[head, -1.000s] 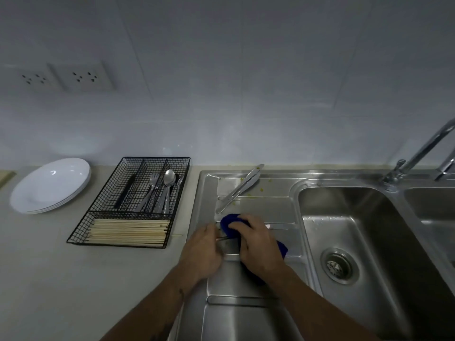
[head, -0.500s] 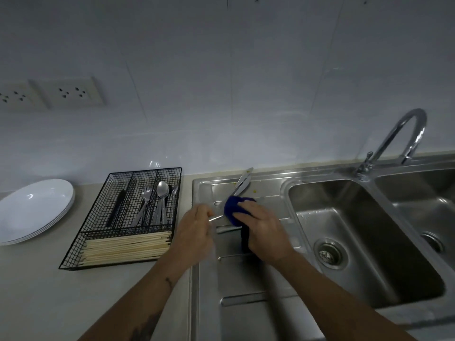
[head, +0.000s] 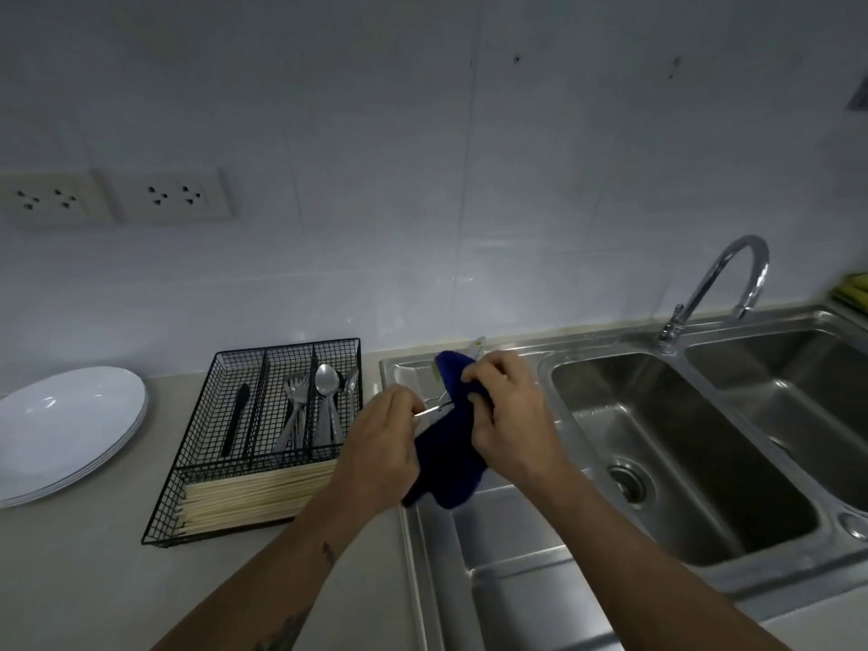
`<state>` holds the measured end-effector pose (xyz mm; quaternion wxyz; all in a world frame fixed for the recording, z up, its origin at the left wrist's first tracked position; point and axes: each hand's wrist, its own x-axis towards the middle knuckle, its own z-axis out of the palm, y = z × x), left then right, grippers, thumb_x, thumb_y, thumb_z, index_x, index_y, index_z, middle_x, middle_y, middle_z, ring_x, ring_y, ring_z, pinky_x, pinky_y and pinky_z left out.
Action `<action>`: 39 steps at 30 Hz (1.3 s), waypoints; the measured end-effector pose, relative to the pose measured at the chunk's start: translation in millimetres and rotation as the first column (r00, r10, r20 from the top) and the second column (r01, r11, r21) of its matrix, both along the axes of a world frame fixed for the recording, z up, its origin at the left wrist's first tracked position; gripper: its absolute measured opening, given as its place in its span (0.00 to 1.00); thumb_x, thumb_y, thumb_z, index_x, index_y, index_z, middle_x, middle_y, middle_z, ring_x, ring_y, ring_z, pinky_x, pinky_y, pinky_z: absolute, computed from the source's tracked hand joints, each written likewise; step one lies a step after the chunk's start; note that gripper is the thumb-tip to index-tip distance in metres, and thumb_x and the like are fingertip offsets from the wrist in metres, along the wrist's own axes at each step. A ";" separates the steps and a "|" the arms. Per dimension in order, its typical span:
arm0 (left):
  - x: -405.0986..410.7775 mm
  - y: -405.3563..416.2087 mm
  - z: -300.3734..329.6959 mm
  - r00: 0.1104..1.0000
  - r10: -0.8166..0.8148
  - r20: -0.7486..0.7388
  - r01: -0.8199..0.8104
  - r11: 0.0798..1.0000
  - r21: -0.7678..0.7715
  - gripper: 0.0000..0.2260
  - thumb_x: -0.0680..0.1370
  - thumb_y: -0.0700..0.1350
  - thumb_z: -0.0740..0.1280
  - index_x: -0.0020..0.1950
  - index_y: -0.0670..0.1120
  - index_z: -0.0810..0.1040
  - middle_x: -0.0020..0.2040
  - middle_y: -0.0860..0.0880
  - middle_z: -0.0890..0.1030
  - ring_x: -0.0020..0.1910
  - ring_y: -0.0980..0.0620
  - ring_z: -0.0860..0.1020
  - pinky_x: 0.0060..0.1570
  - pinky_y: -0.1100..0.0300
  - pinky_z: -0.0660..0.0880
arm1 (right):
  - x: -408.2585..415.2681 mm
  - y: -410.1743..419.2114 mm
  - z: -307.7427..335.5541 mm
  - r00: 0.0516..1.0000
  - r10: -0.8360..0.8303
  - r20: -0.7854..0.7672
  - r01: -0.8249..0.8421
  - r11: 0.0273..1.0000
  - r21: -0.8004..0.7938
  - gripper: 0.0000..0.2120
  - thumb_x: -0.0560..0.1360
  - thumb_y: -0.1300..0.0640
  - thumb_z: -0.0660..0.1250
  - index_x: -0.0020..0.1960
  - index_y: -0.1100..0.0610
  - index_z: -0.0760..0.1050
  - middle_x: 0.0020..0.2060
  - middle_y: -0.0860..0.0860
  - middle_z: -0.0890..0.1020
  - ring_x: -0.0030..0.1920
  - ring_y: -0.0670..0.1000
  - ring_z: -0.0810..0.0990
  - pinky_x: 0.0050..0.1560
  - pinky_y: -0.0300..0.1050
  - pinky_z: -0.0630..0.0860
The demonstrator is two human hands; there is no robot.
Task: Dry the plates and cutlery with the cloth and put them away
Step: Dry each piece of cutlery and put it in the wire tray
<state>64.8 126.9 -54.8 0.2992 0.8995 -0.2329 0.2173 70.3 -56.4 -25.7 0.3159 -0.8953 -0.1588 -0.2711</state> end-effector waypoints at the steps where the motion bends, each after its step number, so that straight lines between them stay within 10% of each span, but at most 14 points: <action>1: 0.9 1.7 2.2 1.000 -0.009 0.017 0.010 1.000 -0.010 0.04 0.76 0.37 0.59 0.47 0.43 0.72 0.44 0.51 0.73 0.41 0.52 0.69 0.39 0.59 0.66 | -0.3 1.6 -4.6 1.000 0.028 0.013 -0.027 0.998 -0.053 0.15 0.72 0.66 0.65 0.57 0.58 0.78 0.55 0.52 0.76 0.49 0.52 0.77 0.48 0.50 0.78; 6: 3.4 10.3 1.3 1.000 -0.023 -0.009 0.023 0.999 0.036 0.06 0.74 0.34 0.61 0.44 0.45 0.71 0.41 0.53 0.72 0.38 0.53 0.69 0.36 0.59 0.66 | -6.2 -2.7 -38.1 0.998 -0.041 -0.055 0.021 0.947 -0.322 0.24 0.71 0.61 0.61 0.67 0.52 0.72 0.63 0.54 0.76 0.60 0.57 0.76 0.63 0.67 0.66; 11: 4.9 12.7 -5.2 0.966 0.012 -0.258 -0.016 1.000 -0.014 0.07 0.80 0.38 0.61 0.44 0.47 0.74 0.38 0.52 0.75 0.37 0.51 0.73 0.37 0.52 0.72 | -15.1 -21.9 -59.9 0.972 -0.119 -0.204 0.076 0.975 -0.208 0.27 0.71 0.67 0.66 0.69 0.55 0.71 0.65 0.54 0.72 0.61 0.58 0.75 0.58 0.55 0.77; 18: 25.2 -1.2 17.5 0.689 -0.150 -0.709 -0.249 0.870 -0.426 0.13 0.80 0.37 0.61 0.41 0.46 0.81 0.31 0.50 0.75 0.30 0.55 0.70 0.32 0.61 0.66 | -13.6 -22.4 -47.6 0.994 0.096 0.057 -0.072 0.942 -0.328 0.26 0.69 0.70 0.69 0.66 0.60 0.76 0.69 0.58 0.72 0.69 0.60 0.70 0.69 0.54 0.70; 39: 23.7 15.5 12.5 0.505 -0.367 -0.781 -0.324 0.758 -0.566 0.12 0.83 0.35 0.56 0.45 0.39 0.77 0.31 0.46 0.69 0.24 0.56 0.61 0.23 0.65 0.58 | 4.7 -42.3 -52.3 0.997 -0.035 0.065 0.050 0.967 -0.251 0.24 0.67 0.69 0.70 0.62 0.60 0.78 0.62 0.58 0.77 0.61 0.61 0.74 0.61 0.58 0.74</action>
